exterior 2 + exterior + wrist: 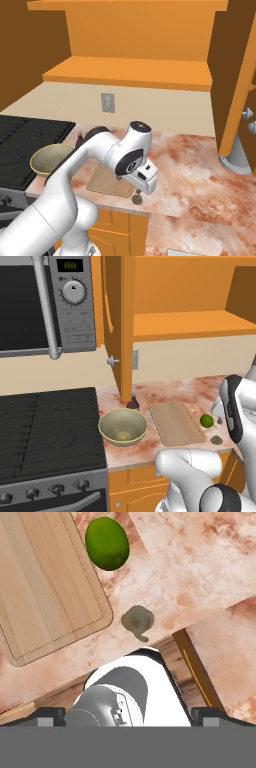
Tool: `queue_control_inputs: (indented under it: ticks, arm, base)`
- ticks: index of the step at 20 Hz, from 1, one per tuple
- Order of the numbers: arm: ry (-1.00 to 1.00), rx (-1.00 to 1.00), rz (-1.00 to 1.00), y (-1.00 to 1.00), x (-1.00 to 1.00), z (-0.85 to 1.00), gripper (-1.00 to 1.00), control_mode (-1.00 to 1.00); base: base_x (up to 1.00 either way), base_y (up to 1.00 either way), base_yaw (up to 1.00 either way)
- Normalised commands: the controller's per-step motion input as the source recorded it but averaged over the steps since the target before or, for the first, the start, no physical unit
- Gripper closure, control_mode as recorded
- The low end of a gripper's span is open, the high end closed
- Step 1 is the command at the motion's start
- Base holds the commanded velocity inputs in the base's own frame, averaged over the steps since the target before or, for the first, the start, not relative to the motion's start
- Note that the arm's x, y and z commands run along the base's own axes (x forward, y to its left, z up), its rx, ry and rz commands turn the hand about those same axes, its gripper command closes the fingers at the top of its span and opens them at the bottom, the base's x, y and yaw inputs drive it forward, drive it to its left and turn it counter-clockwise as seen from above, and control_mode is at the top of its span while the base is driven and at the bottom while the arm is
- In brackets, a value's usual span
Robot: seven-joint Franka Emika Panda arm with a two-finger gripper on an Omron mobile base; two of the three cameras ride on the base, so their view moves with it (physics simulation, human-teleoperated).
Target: Open the cabinet. Place the bowl and condiment on the counter. Then place the lime and garlic on the cutting board.
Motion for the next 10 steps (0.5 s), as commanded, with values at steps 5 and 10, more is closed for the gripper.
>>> queue_control_inputs:
  ticks: [5,10]
  arm:
    - [0.00,0.00,0.13,-0.03,0.00,-0.05,-1.00,-1.00]
    - [0.00,-0.02,0.19,0.00,0.00,-0.14,-1.00,-1.00]
  base:
    - [0.00,0.00,0.00]
    - [0.00,0.00,0.00]
